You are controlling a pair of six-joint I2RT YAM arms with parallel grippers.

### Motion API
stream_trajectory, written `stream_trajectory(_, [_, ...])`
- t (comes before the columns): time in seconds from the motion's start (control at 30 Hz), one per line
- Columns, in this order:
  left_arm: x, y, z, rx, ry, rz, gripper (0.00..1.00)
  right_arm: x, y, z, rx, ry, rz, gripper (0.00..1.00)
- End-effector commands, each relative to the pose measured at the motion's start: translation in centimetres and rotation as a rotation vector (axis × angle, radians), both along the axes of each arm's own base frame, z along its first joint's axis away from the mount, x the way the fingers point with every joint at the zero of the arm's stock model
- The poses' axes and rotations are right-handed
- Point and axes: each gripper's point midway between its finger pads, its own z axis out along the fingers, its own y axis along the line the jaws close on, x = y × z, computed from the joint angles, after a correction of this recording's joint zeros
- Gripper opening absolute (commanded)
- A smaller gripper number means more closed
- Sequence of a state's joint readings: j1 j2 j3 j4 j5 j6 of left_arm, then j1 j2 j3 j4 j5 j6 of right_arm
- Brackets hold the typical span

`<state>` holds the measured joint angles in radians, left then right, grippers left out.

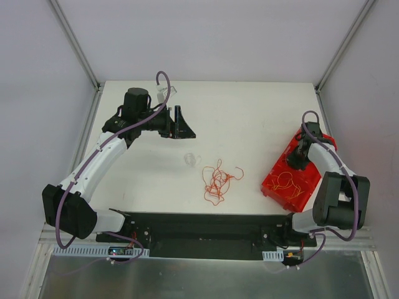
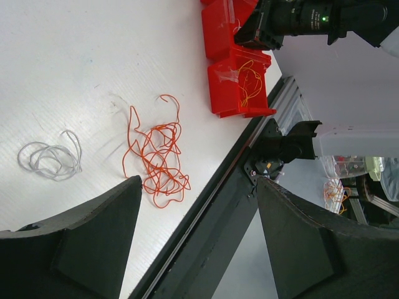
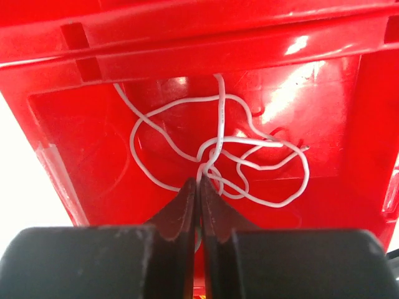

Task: Untangle the cables

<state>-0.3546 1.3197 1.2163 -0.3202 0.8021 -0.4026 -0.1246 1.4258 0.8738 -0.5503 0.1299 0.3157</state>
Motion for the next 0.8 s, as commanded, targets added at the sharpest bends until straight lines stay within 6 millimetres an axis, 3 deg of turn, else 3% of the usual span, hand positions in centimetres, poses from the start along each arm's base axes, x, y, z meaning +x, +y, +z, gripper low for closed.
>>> stream_trajectory(0.0, [-0.7, -0.2, 1.3, -0.013, -0.062, -0.029, 0.73, 1.3, -1.6, 1.2, -0.067, -0.041, -0.019, 0.03])
stream_trajectory(0.13, [-0.5, -0.1, 1.1, -0.003, -0.067, -0.022, 0.74, 1.7, -2.6, 1.9, -0.098, -0.021, 0.005, 0.08])
stream_trajectory(0.27, [0.3, 0.3, 0.0, 0.041, -0.076, 0.011, 0.77, 1.9, -2.4, 4.9, -0.121, -0.076, 0.091, 0.31])
stream_trajectory(0.37, [1.4, 0.9, -1.5, 0.096, -0.058, 0.057, 0.79, 1.6, -1.0, 7.6, -0.119, -0.176, 0.179, 0.54])
stream_trajectory(0.5, [2.5, 0.9, -4.3, 0.138, 0.026, 0.070, 0.77, 1.0, 2.1, 10.6, -0.086, -0.314, 0.301, 0.70])
stream_trajectory(0.63, [3.2, 0.2, -8.1, 0.161, 0.163, 0.052, 0.73, 0.2, 6.5, 12.2, -0.043, -0.414, 0.435, 0.76])
stream_trajectory(0.77, [3.8, -0.3, -12.0, 0.196, 0.290, 0.023, 0.51, -0.6, 12.3, 12.4, 0.069, -0.472, 0.596, 0.76])
